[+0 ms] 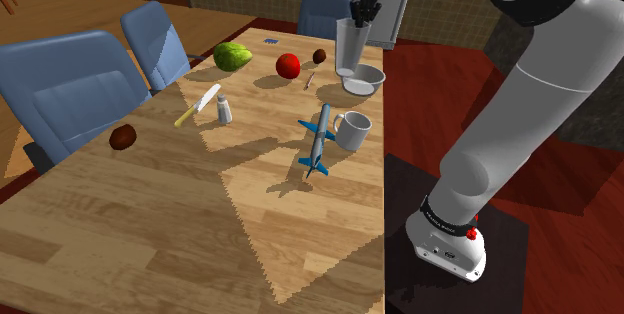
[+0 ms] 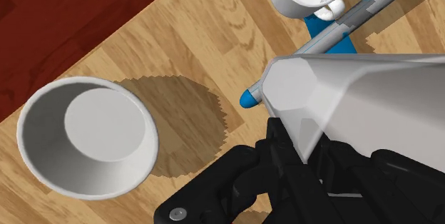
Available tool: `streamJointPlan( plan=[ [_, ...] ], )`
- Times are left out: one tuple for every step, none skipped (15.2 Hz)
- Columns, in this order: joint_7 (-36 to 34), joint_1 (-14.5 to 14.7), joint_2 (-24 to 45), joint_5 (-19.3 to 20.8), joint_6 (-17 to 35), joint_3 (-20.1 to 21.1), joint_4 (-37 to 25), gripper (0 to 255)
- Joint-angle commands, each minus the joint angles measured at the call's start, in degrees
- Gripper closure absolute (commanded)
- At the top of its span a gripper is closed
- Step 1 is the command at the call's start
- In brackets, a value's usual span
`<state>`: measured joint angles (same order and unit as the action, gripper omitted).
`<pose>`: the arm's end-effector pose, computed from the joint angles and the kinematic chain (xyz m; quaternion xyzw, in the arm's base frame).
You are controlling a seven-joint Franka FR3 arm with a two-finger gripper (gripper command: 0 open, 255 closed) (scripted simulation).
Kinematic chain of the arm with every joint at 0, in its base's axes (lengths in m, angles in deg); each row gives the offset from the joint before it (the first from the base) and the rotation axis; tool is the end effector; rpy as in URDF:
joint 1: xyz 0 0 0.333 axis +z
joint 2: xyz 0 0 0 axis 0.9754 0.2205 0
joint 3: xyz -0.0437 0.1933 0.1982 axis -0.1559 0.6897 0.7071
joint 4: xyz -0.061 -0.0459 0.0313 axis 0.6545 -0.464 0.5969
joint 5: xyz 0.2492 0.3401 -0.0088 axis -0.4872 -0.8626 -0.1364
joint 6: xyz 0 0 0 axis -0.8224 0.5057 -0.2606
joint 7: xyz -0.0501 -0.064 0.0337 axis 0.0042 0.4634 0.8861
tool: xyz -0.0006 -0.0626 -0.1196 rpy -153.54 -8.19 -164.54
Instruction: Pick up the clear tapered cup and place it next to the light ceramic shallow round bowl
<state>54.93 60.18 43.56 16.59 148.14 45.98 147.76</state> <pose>0.5064 -0.2640 0.5251 -0.9927 0.1026 0.0190 0.0600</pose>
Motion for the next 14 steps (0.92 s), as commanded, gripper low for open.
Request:
streamJointPlan(
  plan=[
    [0.08, 0.03, -0.24, 0.04, 1.68, 0.04, 1.86, 255],
    [0.13, 0.04, -0.34, 0.05, 2.47, 0.05, 2.75, 255],
    [0.18, 0.05, -0.42, 0.06, 3.26, 0.06, 3.62, 255],
    [0.23, 0.06, -0.49, 0.07, 4.04, 0.07, 4.47, 255],
    [0.28, 0.06, -0.55, 0.08, 4.82, 0.08, 5.31, 255],
    [0.34, 0.07, -0.6, 0.08, 5.6, 0.08, 6.13, 255],
    [0.4, 0.07, -0.63, 0.08, 6.37, 0.09, 6.94, 255],
    [0.46, 0.08, -0.65, 0.07, 7.14, 0.09, 7.73, 255],
    [0.52, 0.08, -0.65, 0.06, 7.91, 0.1, 8.51, 255],
    [0.58, 0.08, -0.64, 0.05, 8.68, 0.1, 9.26, 255],
    [0.65, 0.08, -0.62, 0.04, 9.44, 0.1, 10.01, 255],
    [0.72, 0.09, -0.59, 0.02, 10.2, 0.11, 10.74, 255],
    [0.79, 0.09, -0.54, 0.0, 10.96, 0.11, 11.46, 255],
    [0.86, 0.09, -0.48, -0.03, 11.71, 0.11, 12.16, 255]
  ],
)
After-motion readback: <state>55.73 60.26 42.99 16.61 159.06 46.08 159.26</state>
